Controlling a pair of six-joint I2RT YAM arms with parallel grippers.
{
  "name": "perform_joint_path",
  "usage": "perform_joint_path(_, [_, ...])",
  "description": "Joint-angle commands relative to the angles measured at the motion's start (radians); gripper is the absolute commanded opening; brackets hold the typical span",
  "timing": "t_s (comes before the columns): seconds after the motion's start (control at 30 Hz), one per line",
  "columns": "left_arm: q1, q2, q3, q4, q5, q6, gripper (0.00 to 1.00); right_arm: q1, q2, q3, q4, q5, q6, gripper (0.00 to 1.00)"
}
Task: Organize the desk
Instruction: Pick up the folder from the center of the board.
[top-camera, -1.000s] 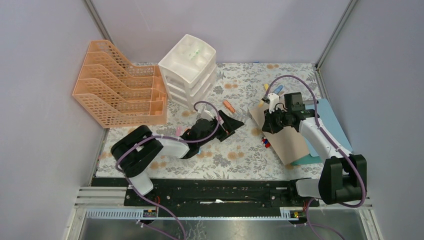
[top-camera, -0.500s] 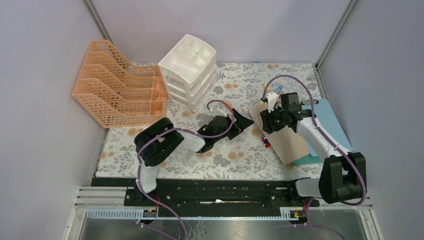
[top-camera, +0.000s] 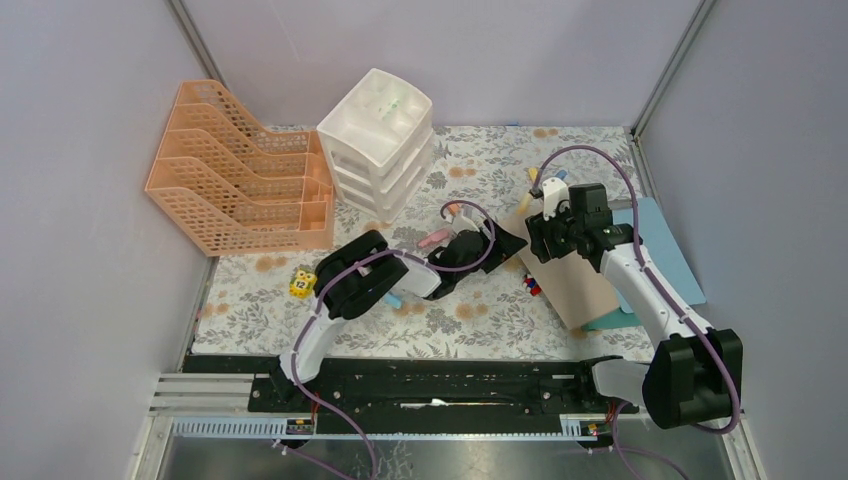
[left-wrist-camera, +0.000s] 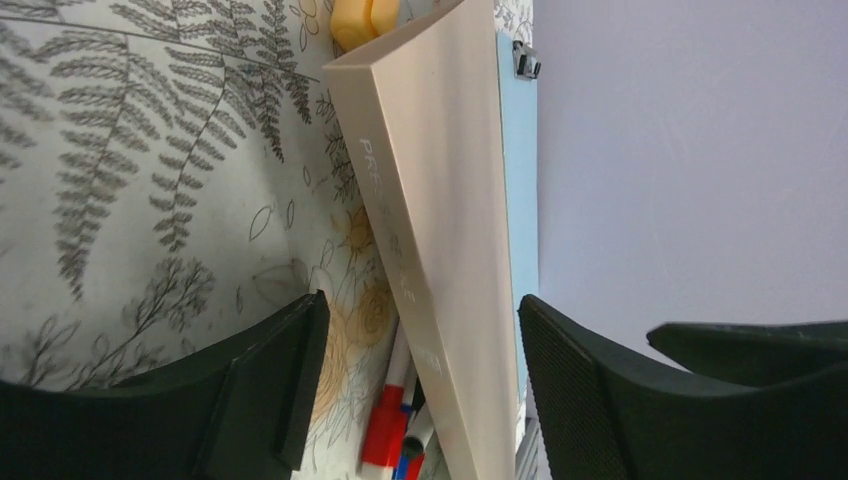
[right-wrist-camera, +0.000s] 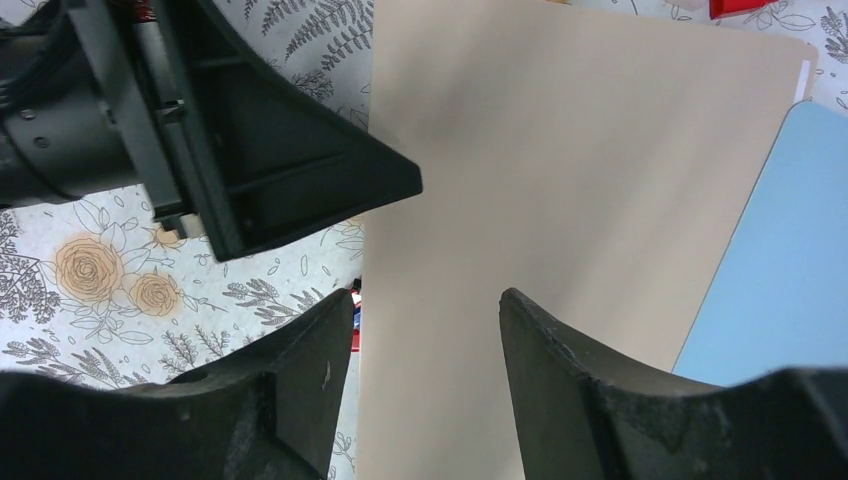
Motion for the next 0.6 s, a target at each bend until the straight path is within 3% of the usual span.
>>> perform_joint_path(0.0, [-0.003,0.073,0.083,0.044,-0.037,-0.018,0.71,-0.013,-0.042,-0.003,0.016,0.016,0.006,0.62])
perform_joint_path(0.1, [-0.003,0.098,0.114,0.052,-0.030,-0.016,0.61,-0.019,-0.049,-0.005,0.016,0.012,0.006,0.62])
perform_joint_path(0.27, [-0.004,0.104,0.108,0.132,-0.021,0.002,0.24,-0.029,-0.069,-0.007,0.016,0.000,0.005,0.63])
perform_joint_path(0.37, [-0.003,0.075,0.075,0.172,-0.017,0.026,0.07,-0.037,-0.081,-0.006,0.009,-0.014,0.004,0.63])
perform_joint_path(0.43, [-0.004,0.038,0.035,0.211,-0.024,0.045,0.00,-0.041,-0.089,-0.003,0.004,-0.027,0.004,0.63])
perform_joint_path(0.57, [-0.003,-0.072,-0.060,0.262,-0.061,0.123,0.00,-0.061,-0.107,0.007,-0.015,-0.088,0.006,0.63])
